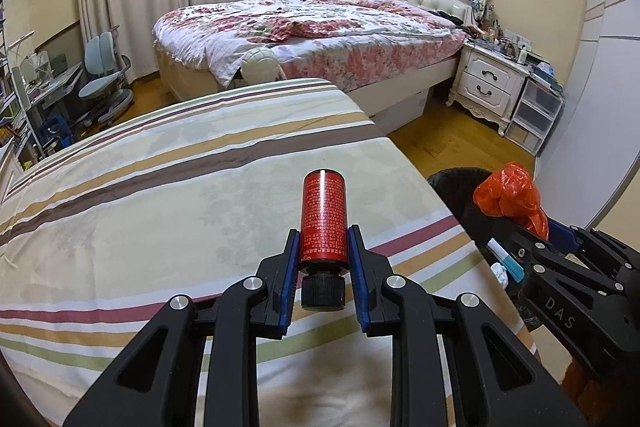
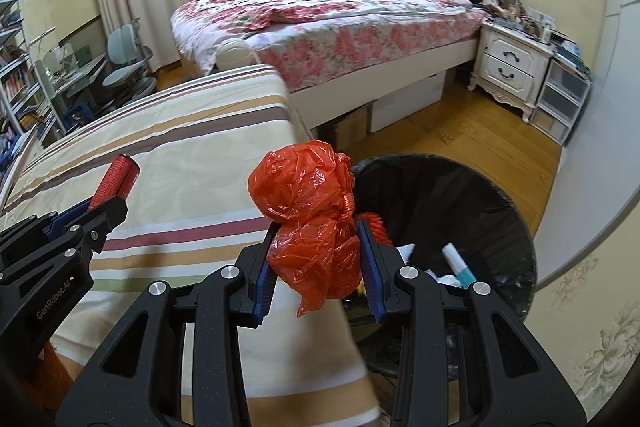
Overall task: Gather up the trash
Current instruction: 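Carry the red can and orange bag with both tools over the bin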
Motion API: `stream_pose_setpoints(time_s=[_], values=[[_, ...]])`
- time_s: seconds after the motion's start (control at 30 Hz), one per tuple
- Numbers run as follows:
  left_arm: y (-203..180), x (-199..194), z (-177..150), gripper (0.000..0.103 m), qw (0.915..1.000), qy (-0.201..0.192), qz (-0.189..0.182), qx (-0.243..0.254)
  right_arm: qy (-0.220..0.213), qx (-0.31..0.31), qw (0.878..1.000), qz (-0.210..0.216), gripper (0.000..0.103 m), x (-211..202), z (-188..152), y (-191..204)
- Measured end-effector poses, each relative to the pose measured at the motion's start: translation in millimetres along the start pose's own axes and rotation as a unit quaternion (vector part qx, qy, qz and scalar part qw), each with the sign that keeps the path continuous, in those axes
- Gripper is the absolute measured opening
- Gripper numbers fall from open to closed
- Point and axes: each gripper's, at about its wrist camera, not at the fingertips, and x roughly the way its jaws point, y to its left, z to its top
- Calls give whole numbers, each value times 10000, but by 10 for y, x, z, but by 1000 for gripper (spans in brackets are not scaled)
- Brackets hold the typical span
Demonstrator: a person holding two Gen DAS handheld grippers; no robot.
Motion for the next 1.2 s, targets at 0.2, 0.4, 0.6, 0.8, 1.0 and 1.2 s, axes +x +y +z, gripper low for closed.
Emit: stream_pose_setpoints(time_s=[0.2,0.4,0.6,0.8,1.0,1.2], values=[[-295,63,75,25,9996,-40,-204,203,-71,231,9994,-228,36,-25,19,-293],[-555,109,142,25,9985,-119,-380,370,-137,408,9980,-472,36,-38,26,-544],[-771,207,212,25,9977,-144,-499,444,-135,562,9965,-604,36,-19,12,-740],[-935,317,271,25,9970,-146,-555,518,-159,675,9950,-719,36,-12,6,-925],[-1059,423,317,25,9965,-116,-577,600,-146,792,9937,-781,36,40,12,-1066],[-1158,541,328,25,9962,-38,-587,645,-83,875,9928,-816,36,123,12,-1167]])
